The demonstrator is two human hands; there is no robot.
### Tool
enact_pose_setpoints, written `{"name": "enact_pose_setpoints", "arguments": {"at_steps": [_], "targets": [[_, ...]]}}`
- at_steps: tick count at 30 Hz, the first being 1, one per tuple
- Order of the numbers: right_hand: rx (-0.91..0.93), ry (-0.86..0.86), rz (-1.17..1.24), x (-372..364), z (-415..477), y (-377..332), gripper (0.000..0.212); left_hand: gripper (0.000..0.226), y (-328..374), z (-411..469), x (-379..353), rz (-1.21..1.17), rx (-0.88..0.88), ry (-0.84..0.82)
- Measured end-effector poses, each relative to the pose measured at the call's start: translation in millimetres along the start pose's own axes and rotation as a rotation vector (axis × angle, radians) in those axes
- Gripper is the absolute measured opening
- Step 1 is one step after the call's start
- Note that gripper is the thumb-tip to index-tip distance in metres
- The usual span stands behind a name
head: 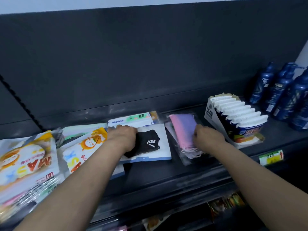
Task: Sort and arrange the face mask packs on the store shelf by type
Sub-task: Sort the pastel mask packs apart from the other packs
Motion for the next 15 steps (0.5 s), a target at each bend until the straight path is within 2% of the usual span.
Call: {"name": "enact_pose_setpoints", "arguments": {"at_steps": [1,3,5,7,9,12,14,15], "targets": [[-0.018,-0.016,0.031,-0.1,0.5,1.9,0.039,0.042,3.6,-0.1,4.5,0.003,-0.005,0.037],[-0.056,-0.047,0.105,-2.1,1.4,4.0,0.051,0.047,25.5,-3.2,10.5,-0.113,-0.123,0.097],[-0.058,-0.075,0.102,-2.5,2.6,2.3,0.061,0.055,49.9,-11.4,5.2,-0.200,-0.261,0.029],[-0.049,-0.066,0.068,4.3,3.6,1.1,0.071,0.052,55.5,-15.5,-5.9,-0.173,-0.283,-0.047],[-0.052,0.005,0.084,16.9,3.5,1.6,0.078,0.049,47.1,-14.5,-10.4,-0.165,-0.231,-0.074],[-0.040,0.182,0.234,40.3,3.5,4.2,0.072,0.039,41.8,-13.7,-4.6,-0.111,-0.166,-0.085],[-0.015,0.274,0.335,56.2,1.2,10.1,0.064,0.029,51.7,-12.8,7.9,-0.143,-0.155,0.010],[-0.013,0.326,0.381,65.1,-1.3,15.3,0.058,0.028,57.4,-11.9,14.0,-0.236,-0.142,0.075]]}}
Point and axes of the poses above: each hand's wrist, its own z-axis towards the middle knuckle, its own x-axis out of the back of the hand, y = z × x, the point moved 8 cm from there along z, towards the middle knuckle, and after that the axes turned 4 degrees about -z, right-handed, at the moved point
